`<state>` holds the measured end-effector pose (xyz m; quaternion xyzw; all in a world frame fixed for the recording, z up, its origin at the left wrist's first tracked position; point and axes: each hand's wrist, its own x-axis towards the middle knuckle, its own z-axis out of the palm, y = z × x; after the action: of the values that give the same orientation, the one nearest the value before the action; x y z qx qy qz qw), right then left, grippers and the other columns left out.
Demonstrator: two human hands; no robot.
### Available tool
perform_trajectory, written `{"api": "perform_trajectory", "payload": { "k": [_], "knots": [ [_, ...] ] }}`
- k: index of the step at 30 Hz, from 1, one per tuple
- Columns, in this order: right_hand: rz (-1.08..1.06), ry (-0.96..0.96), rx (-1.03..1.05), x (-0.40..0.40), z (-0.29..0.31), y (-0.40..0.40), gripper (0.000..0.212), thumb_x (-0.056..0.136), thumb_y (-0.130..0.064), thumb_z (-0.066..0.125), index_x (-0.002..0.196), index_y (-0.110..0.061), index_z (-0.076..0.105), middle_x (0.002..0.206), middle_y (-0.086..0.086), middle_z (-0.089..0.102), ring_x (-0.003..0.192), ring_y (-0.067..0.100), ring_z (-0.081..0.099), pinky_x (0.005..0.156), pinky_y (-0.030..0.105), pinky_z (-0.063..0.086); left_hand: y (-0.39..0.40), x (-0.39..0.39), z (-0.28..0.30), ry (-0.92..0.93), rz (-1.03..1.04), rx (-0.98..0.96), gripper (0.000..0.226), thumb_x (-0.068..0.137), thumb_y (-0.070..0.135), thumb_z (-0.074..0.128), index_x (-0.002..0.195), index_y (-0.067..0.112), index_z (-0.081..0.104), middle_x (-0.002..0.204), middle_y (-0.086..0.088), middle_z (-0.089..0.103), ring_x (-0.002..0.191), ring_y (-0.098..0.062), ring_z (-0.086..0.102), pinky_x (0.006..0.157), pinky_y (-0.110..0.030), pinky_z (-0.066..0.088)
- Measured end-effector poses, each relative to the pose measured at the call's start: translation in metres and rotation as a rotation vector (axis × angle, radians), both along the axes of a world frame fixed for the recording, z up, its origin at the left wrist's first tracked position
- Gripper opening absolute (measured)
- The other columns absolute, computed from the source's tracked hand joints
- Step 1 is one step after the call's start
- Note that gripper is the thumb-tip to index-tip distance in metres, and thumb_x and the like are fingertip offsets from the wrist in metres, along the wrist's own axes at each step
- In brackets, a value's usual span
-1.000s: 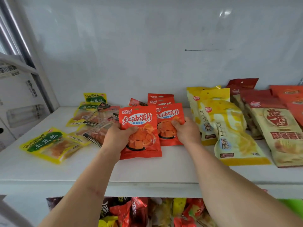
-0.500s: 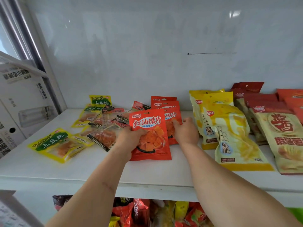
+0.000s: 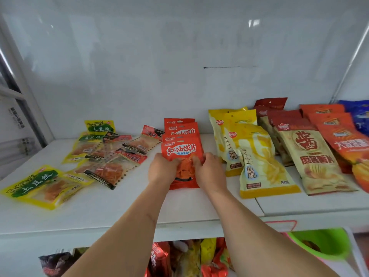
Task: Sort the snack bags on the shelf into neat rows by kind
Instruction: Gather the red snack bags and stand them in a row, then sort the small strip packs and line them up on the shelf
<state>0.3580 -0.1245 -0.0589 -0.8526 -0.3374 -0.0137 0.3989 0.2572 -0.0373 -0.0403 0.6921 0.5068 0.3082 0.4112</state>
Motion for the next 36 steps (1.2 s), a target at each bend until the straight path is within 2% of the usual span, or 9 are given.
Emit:
{"api": "perform_trajectory", "payload": {
  "k": [4,8,14,19,24,27,31,34,36],
  "knots": [
    [0.002,-0.07,-0.019,0.001,-0.003,-0.002,0.039,0.1,-0.043,0.048,0.122,-0.011,0.053,0.119,0.008,0.057,0.109,0.026,0.055,0.089,0.037,0.046,0.001,0.008,-0.003,0.077,0.018,0.053,0.048,0.089,0.039,0.069,0.125,0.011,0.055,0.119,-0.009,0.067,0.104,-0.031,0.064,0.075,-0.034,0.046],
    [-0.033,-0.154,-0.032,0.002,-0.008,0.002,0.036,0.099,-0.04,0.05,0.12,-0.01,0.054,0.117,0.009,0.058,0.109,0.026,0.054,0.088,0.037,0.045,0.003,0.012,-0.004,0.119,0.022,0.106,0.056,0.085,0.047,0.07,0.125,0.011,0.057,0.119,-0.01,0.066,0.105,-0.032,0.064,0.088,-0.042,0.054],
    [-0.05,-0.155,-0.016,0.002,-0.009,0.005,0.037,0.1,-0.039,0.049,0.122,-0.01,0.053,0.118,0.01,0.058,0.111,0.028,0.053,0.09,0.038,0.043,0.001,0.01,-0.001,0.154,0.04,0.13,0.063,0.086,0.052,0.068,0.129,0.008,0.055,0.123,-0.011,0.06,0.11,-0.032,0.061,0.091,-0.044,0.052],
    [-0.085,-0.23,0.011,-0.005,-0.003,0.001,0.037,0.1,-0.037,0.049,0.125,-0.011,0.053,0.121,0.012,0.057,0.111,0.031,0.053,0.09,0.041,0.042,-0.003,-0.011,0.004,0.223,0.055,0.197,0.064,0.095,0.048,0.059,0.141,0.005,0.046,0.141,-0.013,0.051,0.126,-0.032,0.053,0.097,-0.041,0.046],
    [-0.052,-0.451,0.054,-0.023,0.011,0.005,0.029,0.094,-0.027,0.06,0.116,-0.009,0.063,0.116,0.012,0.061,0.107,0.033,0.056,0.086,0.043,0.045,-0.001,-0.049,0.011,0.377,0.006,0.372,0.046,0.101,0.038,0.049,0.136,0.01,0.052,0.139,-0.01,0.052,0.118,-0.031,0.057,0.076,-0.036,0.043],
    [-0.007,-0.512,0.067,-0.047,0.023,0.018,0.024,0.092,-0.024,0.061,0.112,-0.01,0.065,0.114,0.01,0.062,0.104,0.033,0.057,0.086,0.044,0.045,0.002,-0.082,0.014,0.49,-0.033,0.519,0.041,0.102,0.037,0.046,0.135,0.016,0.056,0.134,-0.006,0.056,0.12,-0.029,0.055,0.078,-0.036,0.045],
    [0.06,-0.516,0.032,-0.093,0.032,0.037,0.019,0.097,-0.023,0.053,0.106,-0.01,0.063,0.105,0.012,0.062,0.098,0.034,0.056,0.078,0.043,0.043,0.015,-0.135,0.015,0.509,-0.054,0.621,0.033,0.101,0.033,0.048,0.125,0.016,0.061,0.127,-0.006,0.06,0.119,-0.029,0.054,0.084,-0.037,0.045],
    [0.13,-0.447,-0.006,-0.13,0.034,0.05,0.024,0.101,-0.024,0.046,0.113,-0.009,0.06,0.111,0.011,0.06,0.102,0.032,0.054,0.078,0.038,0.04,0.029,-0.175,0.015,0.506,-0.043,0.642,0.03,0.101,0.032,0.045,0.114,0.012,0.063,0.118,-0.007,0.062,0.114,-0.031,0.053,0.076,-0.037,0.044],
    [0.143,-0.36,-0.005,-0.151,0.034,0.06,0.028,0.103,-0.027,0.044,0.121,-0.011,0.058,0.117,0.009,0.059,0.107,0.03,0.055,0.082,0.038,0.042,0.041,-0.199,0.013,0.494,-0.022,0.661,0.029,0.1,0.031,0.045,0.11,0.012,0.065,0.114,-0.007,0.064,0.112,-0.031,0.053,0.076,-0.039,0.046]
  ]
}}
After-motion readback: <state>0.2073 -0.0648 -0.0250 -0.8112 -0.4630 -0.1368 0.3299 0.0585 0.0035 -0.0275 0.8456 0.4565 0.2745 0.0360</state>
